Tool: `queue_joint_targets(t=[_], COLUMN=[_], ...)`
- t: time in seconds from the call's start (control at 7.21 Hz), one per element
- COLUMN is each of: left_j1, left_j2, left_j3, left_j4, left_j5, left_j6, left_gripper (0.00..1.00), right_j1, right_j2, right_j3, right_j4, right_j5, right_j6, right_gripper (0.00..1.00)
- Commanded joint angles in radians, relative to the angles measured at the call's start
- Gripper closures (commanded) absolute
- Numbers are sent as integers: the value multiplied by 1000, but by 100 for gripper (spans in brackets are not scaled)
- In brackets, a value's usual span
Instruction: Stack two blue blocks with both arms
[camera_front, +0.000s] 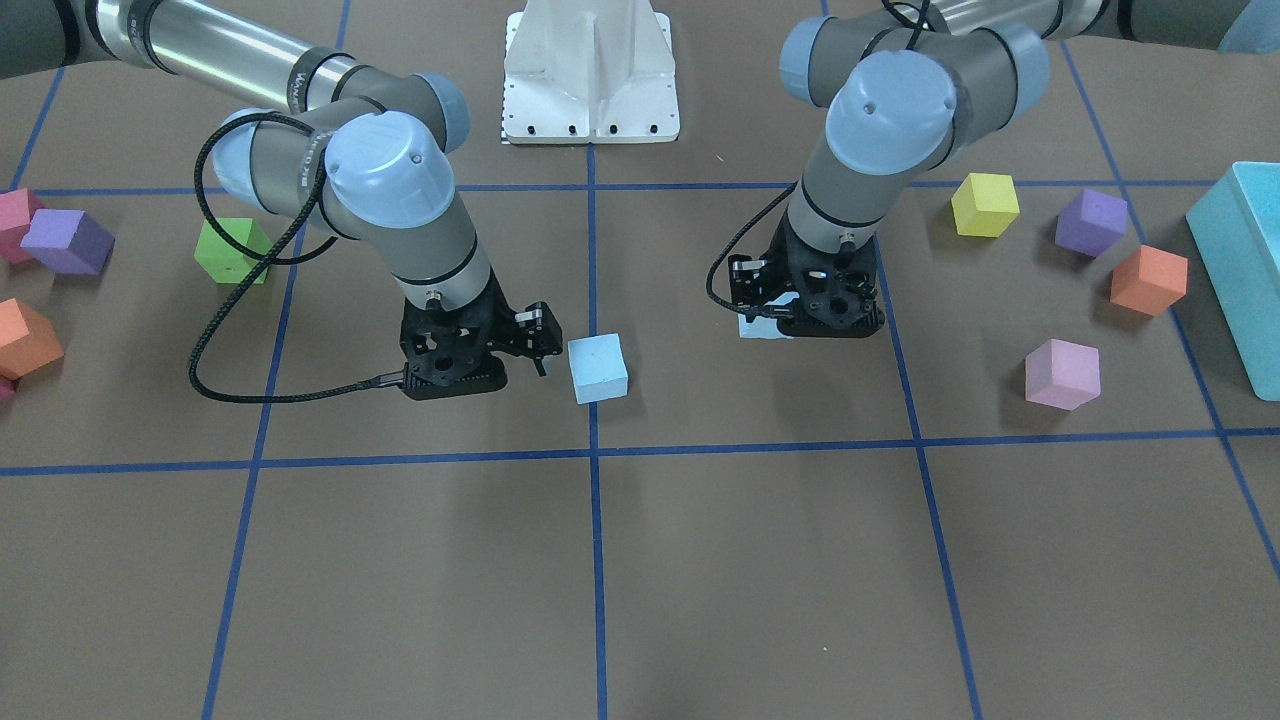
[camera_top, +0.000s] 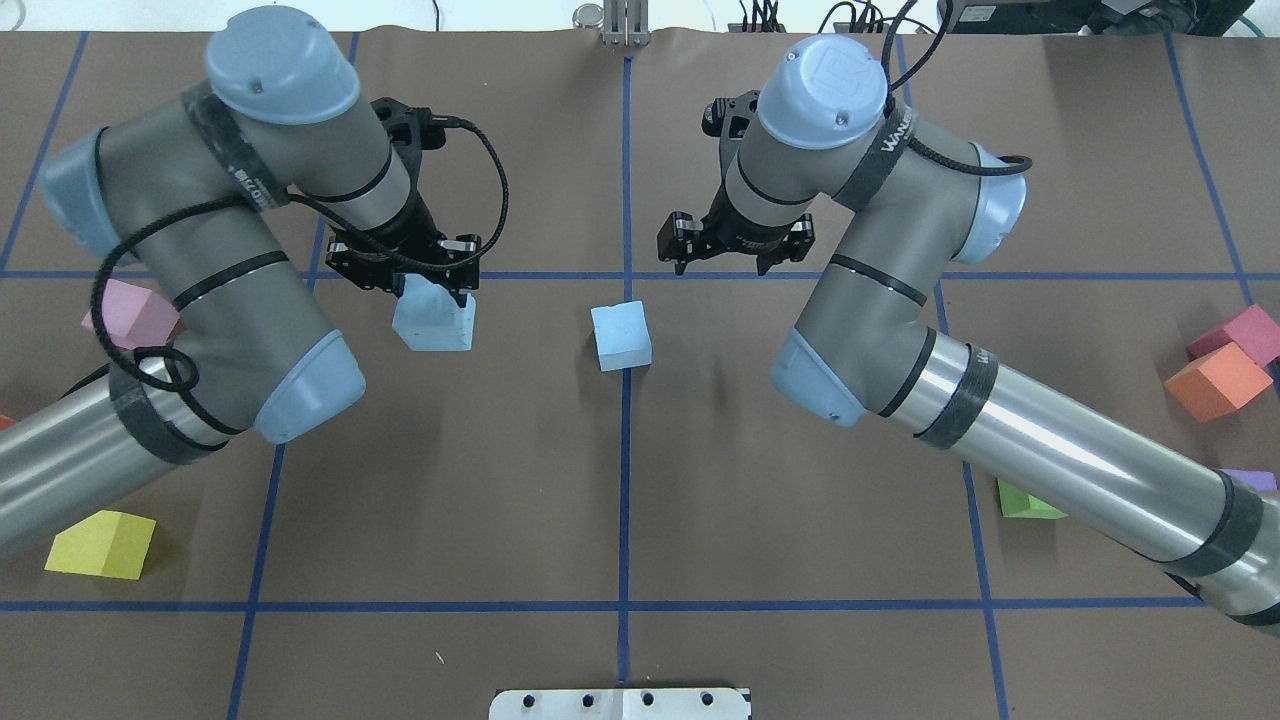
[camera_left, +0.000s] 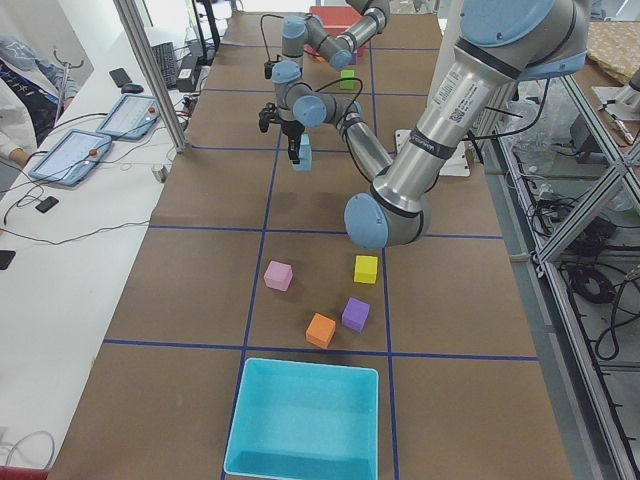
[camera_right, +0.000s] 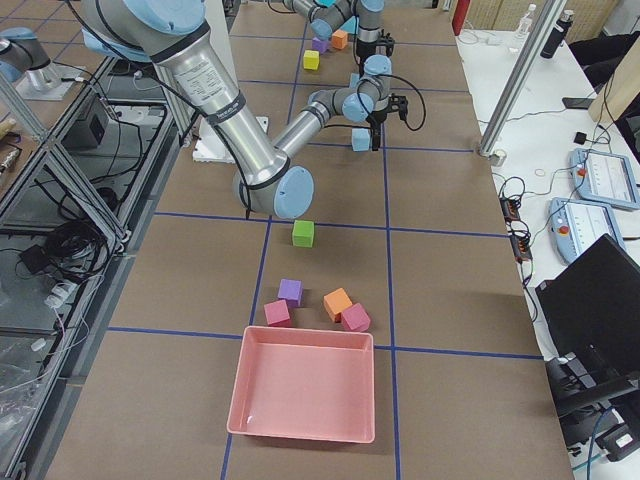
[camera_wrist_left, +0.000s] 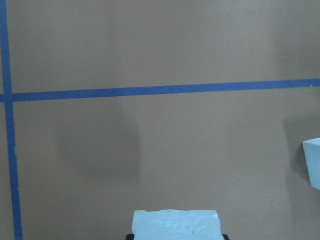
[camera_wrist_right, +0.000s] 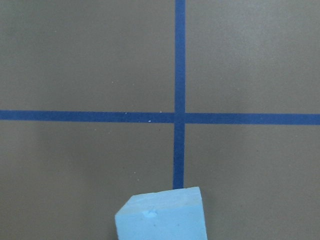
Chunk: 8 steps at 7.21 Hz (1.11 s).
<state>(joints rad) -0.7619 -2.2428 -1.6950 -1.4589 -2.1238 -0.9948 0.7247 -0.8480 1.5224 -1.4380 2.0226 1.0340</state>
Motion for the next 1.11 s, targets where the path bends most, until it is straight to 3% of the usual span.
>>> queue_joint_targets(t=[0.0, 0.28, 0.97], left_j1=[4, 21, 99], left_j2=[-127, -240, -317], left_j3=[111, 237, 366], left_j4=[-4, -15, -119], left_j5=[-1, 7, 59], left_j6=[-65, -76, -136], left_gripper=[42, 42, 40], right_j1=[47, 53, 56], right_j2=[-22, -37, -43], right_j3=[2, 2, 2], right_j4=[4, 8, 8], right_j5=[16, 16, 13], right_j6=[-48, -77, -77], right_gripper=[0, 0, 0])
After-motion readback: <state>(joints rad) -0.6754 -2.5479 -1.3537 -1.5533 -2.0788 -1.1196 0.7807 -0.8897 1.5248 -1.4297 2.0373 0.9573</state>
